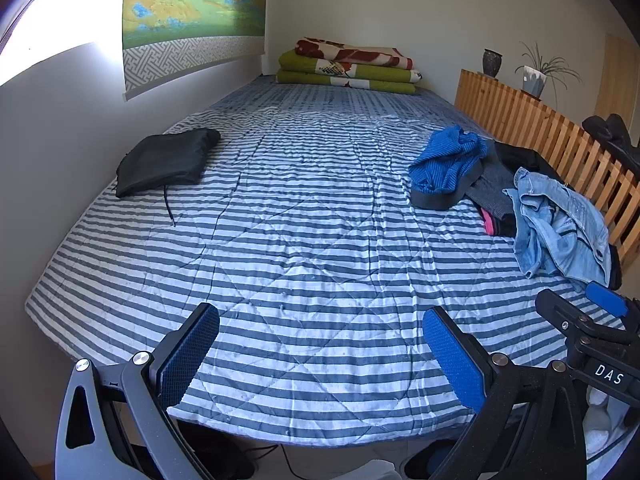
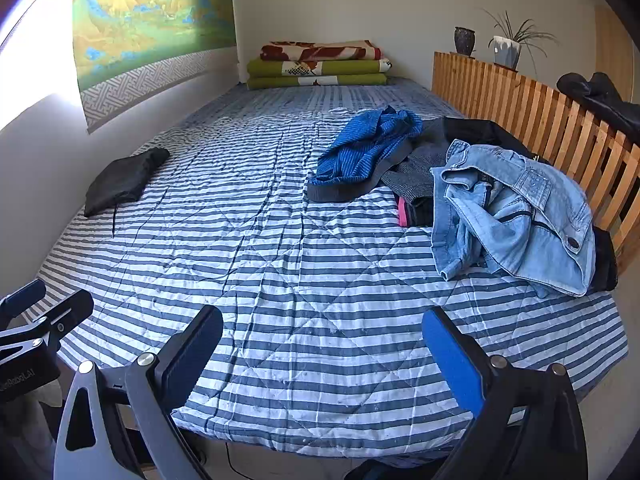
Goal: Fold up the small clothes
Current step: 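Move both grippers toward the clothes pile on the bed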
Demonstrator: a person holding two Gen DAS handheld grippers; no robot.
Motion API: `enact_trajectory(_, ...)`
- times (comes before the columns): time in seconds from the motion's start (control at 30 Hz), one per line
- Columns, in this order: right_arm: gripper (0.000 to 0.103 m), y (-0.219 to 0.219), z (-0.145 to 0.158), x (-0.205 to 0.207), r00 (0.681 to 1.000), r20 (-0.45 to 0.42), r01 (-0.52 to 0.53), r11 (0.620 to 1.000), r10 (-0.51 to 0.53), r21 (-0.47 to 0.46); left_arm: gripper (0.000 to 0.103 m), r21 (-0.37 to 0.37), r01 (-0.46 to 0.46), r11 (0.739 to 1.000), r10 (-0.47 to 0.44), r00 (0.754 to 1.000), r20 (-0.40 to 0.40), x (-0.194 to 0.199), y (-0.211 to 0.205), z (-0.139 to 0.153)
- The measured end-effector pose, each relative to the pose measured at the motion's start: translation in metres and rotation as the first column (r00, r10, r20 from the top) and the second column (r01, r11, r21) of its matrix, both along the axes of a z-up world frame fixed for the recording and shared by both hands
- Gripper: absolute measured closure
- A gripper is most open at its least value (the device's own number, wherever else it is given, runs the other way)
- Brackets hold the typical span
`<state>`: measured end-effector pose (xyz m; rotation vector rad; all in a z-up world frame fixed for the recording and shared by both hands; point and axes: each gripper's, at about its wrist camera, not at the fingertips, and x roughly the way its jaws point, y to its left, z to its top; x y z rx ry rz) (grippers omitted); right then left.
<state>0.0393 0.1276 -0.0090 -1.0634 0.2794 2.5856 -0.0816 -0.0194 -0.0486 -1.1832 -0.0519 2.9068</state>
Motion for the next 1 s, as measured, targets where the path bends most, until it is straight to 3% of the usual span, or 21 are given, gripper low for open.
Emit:
enact_trajectory(0.43,0.006,0.003,0.001,-0.004,1.000,0.003,0.014,1.000,-0.014,0.026,0.000,0.016,0.032,0.999,-0.032,0.999,-0.002,-0.005,0.002,0.002)
enact_trajectory(1.0,0.025,0.066,-0.018,0.004,0.990,0.050,0.132,0.991,-0.133,0.010,0.001,-0.006,0.107,0.994,-0.107,0.994,0.024,-0.027,0.031,-0.008)
